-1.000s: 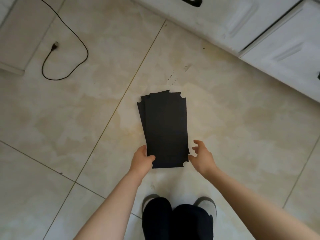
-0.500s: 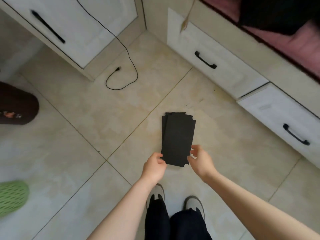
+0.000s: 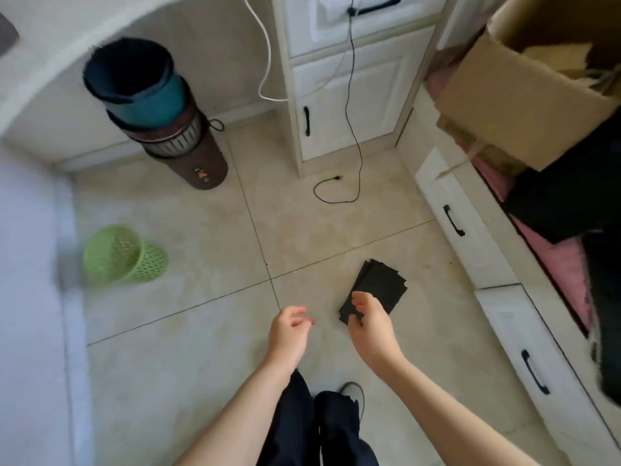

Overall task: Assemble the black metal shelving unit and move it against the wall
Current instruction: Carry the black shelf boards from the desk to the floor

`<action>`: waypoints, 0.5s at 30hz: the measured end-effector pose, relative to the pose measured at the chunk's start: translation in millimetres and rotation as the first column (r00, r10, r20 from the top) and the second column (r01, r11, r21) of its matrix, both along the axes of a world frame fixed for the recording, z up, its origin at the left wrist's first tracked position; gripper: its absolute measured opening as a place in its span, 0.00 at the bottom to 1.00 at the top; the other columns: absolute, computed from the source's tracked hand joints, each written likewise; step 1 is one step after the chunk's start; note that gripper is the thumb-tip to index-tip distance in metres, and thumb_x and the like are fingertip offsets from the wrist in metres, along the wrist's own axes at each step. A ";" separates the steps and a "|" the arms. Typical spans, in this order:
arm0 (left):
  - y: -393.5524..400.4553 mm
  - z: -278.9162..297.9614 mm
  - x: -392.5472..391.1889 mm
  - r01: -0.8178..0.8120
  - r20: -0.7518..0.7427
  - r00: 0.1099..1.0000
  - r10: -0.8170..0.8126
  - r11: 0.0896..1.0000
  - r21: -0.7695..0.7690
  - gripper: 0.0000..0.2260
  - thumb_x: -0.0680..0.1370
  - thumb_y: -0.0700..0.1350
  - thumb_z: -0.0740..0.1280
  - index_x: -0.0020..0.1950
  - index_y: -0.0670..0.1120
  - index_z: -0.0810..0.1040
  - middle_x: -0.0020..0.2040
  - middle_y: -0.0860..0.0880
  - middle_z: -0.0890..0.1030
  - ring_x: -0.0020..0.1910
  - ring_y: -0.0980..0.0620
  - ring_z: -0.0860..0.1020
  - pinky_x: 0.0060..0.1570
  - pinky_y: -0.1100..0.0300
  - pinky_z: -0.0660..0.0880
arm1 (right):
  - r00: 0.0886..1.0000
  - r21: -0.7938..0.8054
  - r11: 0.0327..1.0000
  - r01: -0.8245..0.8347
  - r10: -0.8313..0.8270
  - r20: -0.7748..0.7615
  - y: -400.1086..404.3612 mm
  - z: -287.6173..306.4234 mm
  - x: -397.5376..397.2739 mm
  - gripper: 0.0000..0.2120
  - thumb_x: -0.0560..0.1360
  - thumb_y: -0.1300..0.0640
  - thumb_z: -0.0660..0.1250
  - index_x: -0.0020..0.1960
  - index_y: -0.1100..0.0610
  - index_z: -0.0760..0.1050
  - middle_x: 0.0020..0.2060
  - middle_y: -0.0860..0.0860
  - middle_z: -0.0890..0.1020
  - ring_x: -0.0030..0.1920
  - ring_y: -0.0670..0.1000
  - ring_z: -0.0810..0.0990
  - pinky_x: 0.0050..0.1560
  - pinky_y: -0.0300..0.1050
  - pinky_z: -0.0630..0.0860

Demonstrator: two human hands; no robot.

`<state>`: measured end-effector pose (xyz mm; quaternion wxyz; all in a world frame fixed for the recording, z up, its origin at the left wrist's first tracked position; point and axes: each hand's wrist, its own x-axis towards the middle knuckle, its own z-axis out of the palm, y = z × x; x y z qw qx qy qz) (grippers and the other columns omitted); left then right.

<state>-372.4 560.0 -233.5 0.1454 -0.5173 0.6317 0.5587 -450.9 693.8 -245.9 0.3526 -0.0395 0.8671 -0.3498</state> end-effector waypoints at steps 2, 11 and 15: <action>-9.6 37.7 21.5 -0.034 -0.027 0.999 0.033 0.999 -0.029 0.11 0.82 0.38 0.62 0.63 0.46 0.76 0.53 0.49 0.83 0.55 0.49 0.80 0.62 0.49 0.76 | 0.993 0.014 0.994 -0.110 0.111 -0.039 -8.4 33.1 13.0 0.22 0.80 0.64 0.59 0.73 0.57 0.66 0.68 0.52 0.72 0.68 0.52 0.71 0.64 0.41 0.68; -69.2 165.3 118.9 -0.209 -0.233 0.963 0.139 0.928 -0.309 0.11 0.81 0.36 0.64 0.56 0.53 0.75 0.44 0.53 0.83 0.48 0.62 0.81 0.47 0.69 0.75 | 0.904 -0.037 0.918 -0.396 0.382 -0.189 -84.4 154.2 57.6 0.19 0.81 0.54 0.62 0.72 0.53 0.67 0.64 0.48 0.75 0.63 0.46 0.74 0.58 0.36 0.67; -114.9 203.0 150.0 -0.294 -0.306 0.936 0.176 0.868 -0.401 0.11 0.81 0.37 0.65 0.57 0.53 0.75 0.42 0.54 0.83 0.45 0.65 0.80 0.44 0.73 0.73 | 0.854 -0.067 0.865 -0.497 0.473 -0.216 -143.4 197.9 63.5 0.19 0.82 0.54 0.61 0.72 0.53 0.66 0.63 0.48 0.76 0.64 0.47 0.74 0.59 0.36 0.67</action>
